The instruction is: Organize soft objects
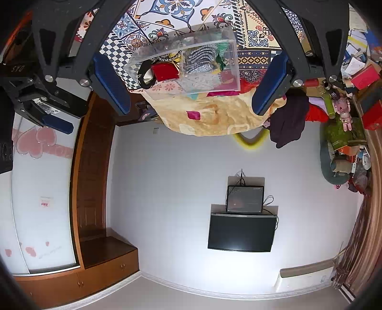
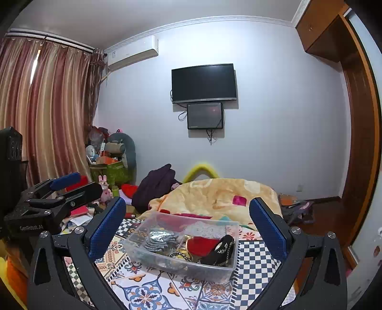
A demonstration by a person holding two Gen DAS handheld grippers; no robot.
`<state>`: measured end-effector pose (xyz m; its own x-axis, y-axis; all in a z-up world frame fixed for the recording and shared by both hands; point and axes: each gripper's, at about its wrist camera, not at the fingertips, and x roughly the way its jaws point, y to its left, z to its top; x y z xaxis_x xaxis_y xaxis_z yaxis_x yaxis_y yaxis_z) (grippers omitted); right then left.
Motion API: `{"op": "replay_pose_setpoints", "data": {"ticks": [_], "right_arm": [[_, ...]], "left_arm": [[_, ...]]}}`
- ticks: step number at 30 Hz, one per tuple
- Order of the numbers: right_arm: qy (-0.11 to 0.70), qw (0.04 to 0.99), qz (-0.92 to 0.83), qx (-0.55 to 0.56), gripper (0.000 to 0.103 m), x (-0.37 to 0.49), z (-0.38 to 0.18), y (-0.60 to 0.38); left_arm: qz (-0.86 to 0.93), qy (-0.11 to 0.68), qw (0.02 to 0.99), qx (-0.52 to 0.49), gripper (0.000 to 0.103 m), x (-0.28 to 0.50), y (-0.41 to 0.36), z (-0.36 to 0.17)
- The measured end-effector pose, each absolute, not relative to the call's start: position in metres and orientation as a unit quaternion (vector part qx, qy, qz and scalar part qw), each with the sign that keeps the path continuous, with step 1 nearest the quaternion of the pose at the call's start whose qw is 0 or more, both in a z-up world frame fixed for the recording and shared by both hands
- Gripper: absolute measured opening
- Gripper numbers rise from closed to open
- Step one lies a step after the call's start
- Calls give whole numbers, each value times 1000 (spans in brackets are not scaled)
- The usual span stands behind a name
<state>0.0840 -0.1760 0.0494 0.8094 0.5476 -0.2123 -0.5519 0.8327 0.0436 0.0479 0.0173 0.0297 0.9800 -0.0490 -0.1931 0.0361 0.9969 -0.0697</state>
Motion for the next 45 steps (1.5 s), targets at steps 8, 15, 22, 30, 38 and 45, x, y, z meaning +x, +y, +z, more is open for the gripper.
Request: {"op": "replay_pose_setpoints", "data": {"ticks": [8, 15, 22, 30, 38, 45], "right_arm": [[109, 951, 289, -5, 103, 82, 49, -178], [105, 951, 290, -6, 103, 80, 50, -178], [107, 950, 292, -5, 103, 80, 50, -177], [107, 950, 292, -4, 103, 80, 50, -177], [107, 951, 292, -4, 103, 81, 50, -179], [105, 951, 292, -3, 103, 80, 51, -180]], "left_arm": [[-19, 99, 995, -28, 103, 47, 14, 29], [-19, 100, 994, -30, 103, 47, 14, 29], [-19, 103, 994, -30, 103, 47, 15, 27], [-20, 103, 994, -29, 103, 47, 16, 28], [-24, 103, 994, -29, 103, 46, 15, 28], [-26, 104, 994, -29, 103, 46, 15, 29]]}}
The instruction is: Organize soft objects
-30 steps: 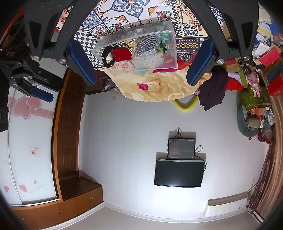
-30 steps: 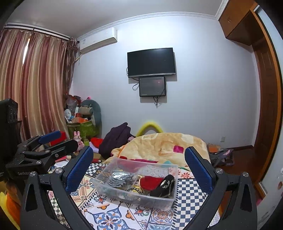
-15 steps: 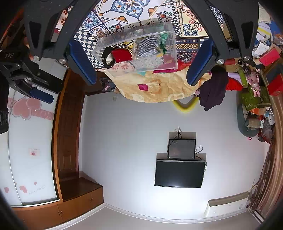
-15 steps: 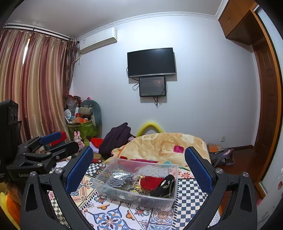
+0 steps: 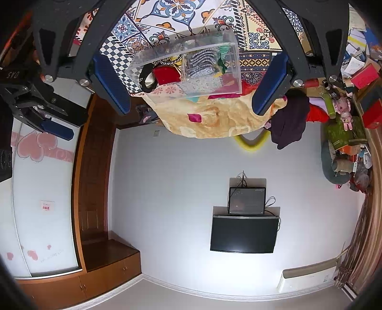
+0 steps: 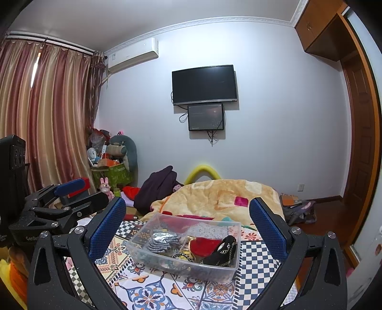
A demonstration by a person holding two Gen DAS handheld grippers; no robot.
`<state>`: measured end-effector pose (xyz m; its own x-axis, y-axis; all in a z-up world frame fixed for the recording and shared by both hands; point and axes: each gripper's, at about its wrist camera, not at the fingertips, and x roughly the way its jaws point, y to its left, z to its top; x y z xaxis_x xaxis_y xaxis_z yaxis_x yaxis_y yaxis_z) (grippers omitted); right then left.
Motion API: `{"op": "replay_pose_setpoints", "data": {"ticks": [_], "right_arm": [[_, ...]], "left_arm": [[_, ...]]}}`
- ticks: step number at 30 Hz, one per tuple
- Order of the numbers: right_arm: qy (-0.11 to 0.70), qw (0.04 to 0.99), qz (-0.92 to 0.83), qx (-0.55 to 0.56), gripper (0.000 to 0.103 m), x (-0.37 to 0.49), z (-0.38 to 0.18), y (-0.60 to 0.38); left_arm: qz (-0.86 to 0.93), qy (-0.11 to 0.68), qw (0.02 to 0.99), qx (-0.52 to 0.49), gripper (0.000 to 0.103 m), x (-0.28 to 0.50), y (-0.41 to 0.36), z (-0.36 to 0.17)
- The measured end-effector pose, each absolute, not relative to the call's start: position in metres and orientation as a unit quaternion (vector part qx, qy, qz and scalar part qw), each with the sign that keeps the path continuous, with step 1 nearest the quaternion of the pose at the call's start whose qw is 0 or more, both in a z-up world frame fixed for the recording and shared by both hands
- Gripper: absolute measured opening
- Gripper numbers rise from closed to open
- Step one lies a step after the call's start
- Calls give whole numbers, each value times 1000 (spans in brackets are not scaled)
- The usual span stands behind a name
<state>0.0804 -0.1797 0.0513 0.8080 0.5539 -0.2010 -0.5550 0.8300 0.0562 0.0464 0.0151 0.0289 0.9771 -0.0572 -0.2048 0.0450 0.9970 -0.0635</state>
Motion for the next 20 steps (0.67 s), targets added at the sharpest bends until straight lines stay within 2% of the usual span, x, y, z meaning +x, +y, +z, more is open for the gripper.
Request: {"op": "replay_pose_setpoints", "data": {"ticks": [20], "right_arm": [[110, 950, 291, -5, 103, 83, 50, -181]], "left_arm": [[-28, 105, 994, -21, 103, 44, 11, 28]]}}
